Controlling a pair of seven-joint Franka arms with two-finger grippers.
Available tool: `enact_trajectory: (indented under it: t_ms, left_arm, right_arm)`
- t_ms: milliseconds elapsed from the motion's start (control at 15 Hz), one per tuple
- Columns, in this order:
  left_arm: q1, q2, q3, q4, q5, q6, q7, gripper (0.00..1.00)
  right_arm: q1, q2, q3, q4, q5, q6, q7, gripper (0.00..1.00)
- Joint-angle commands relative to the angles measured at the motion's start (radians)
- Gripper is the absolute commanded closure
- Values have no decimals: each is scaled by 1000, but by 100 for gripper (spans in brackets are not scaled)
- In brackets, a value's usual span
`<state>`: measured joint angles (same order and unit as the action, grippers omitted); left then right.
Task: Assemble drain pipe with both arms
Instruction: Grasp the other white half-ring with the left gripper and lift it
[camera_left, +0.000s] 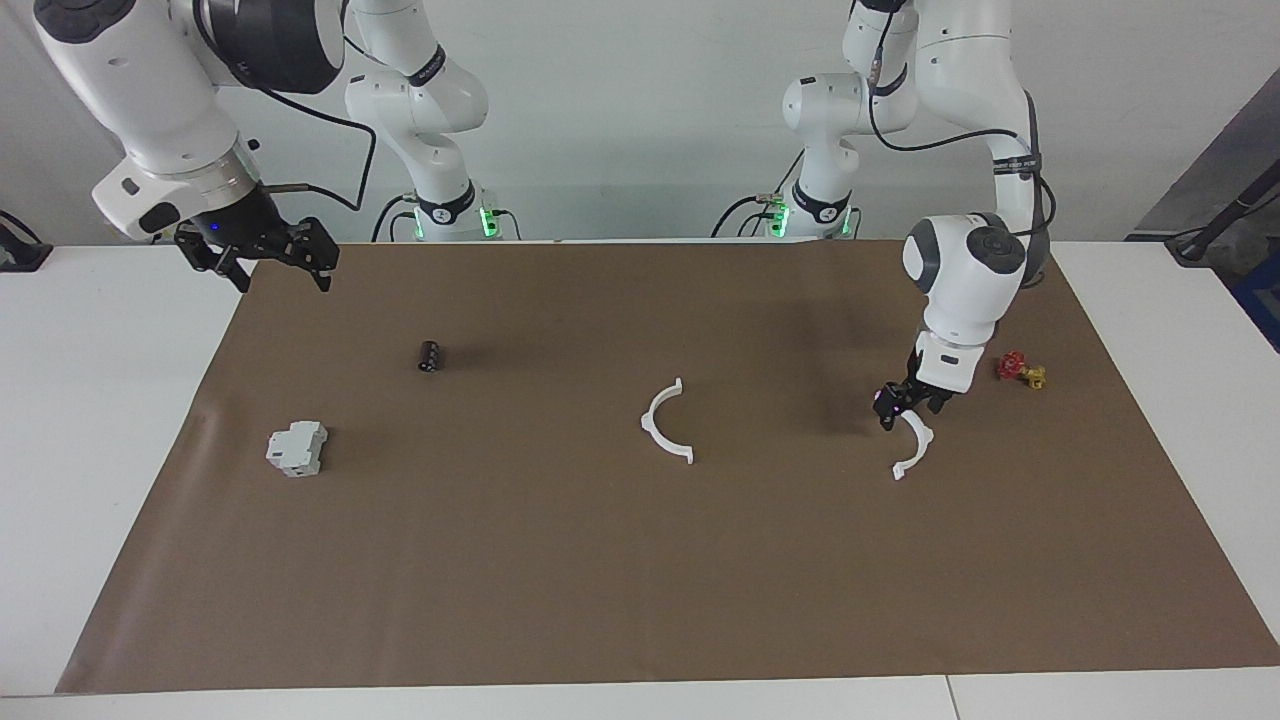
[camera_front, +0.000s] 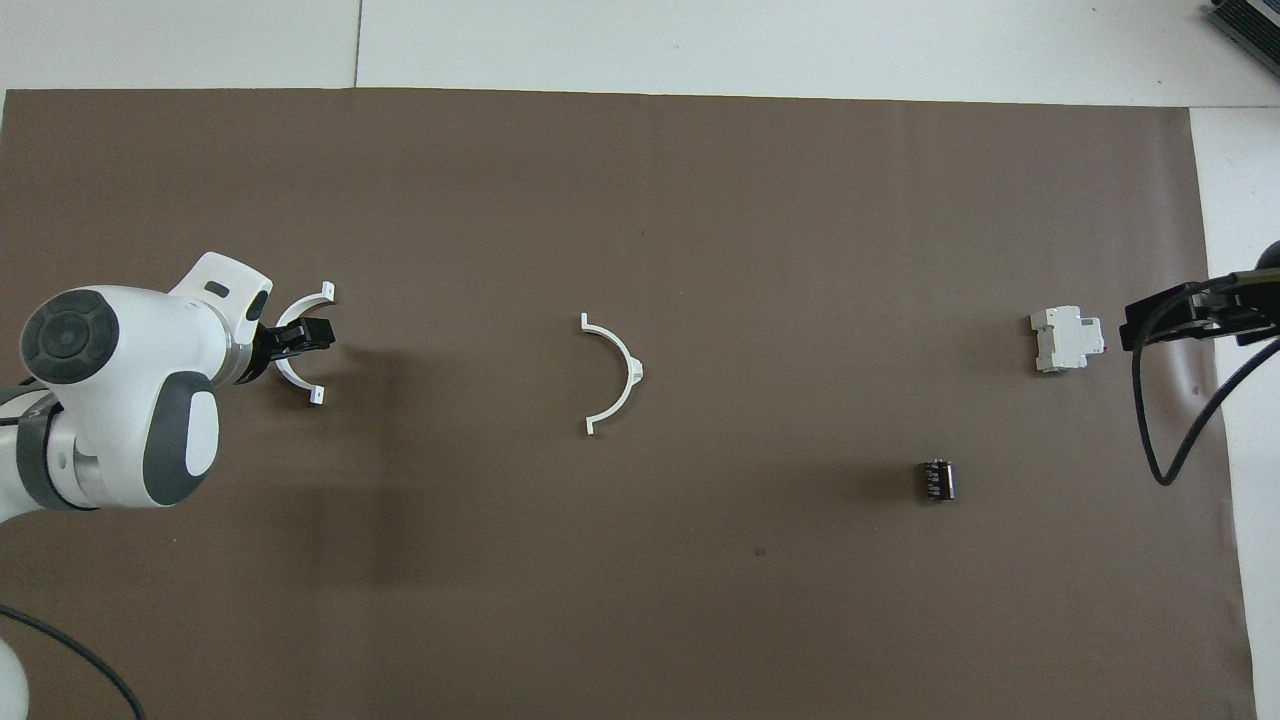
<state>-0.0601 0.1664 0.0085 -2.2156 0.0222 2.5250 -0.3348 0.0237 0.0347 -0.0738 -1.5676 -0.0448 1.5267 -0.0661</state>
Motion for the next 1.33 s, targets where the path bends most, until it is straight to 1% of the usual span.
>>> enact_trajectory:
  t_ms: [0, 400, 467, 533, 600, 667, 733, 867, 933, 1133, 1267]
  left_arm:
    - [10, -11, 1, -18, 4, 9, 11, 0]
    - [11, 4, 1, -22, 4, 18, 10, 0]
    - [8, 16, 1, -27, 4, 21, 11, 0]
    - [3, 21, 1, -38, 4, 46, 11, 1]
    - [0, 22, 1, -53, 4, 81, 10, 5]
    - [2, 22, 1, -58, 4, 96, 10, 15]
    - [5, 24, 1, -58, 4, 94, 10, 36]
    - [11, 22, 1, -58, 4, 87, 14, 85]
    - [11, 22, 1, -56, 4, 84, 16, 100]
    - [0, 21, 1, -30, 4, 40, 13, 100]
    - [-4, 12, -1, 23, 5, -50, 10, 100]
  right_arm:
    - [-4, -19, 5, -22, 16, -4, 20, 0]
    - [-1, -19, 5, -22, 16, 0, 22, 0]
    - [-1, -18, 5, -20, 16, 1, 20, 0]
    - [-2, -18, 5, -8, 16, 3, 13, 0]
    - [-7, -19, 5, 0, 25, -8, 6, 0]
    - [-5, -19, 2, 15, 34, -26, 5, 0]
    - [-5, -19, 2, 15, 36, -36, 6, 0]
    - [-5, -21, 3, 14, 36, -30, 6, 0]
    - [-5, -22, 3, 9, 37, -28, 9, 0]
    - [-4, -27, 3, 3, 37, -25, 12, 0]
    - [-4, -29, 3, 1, 37, -25, 14, 0]
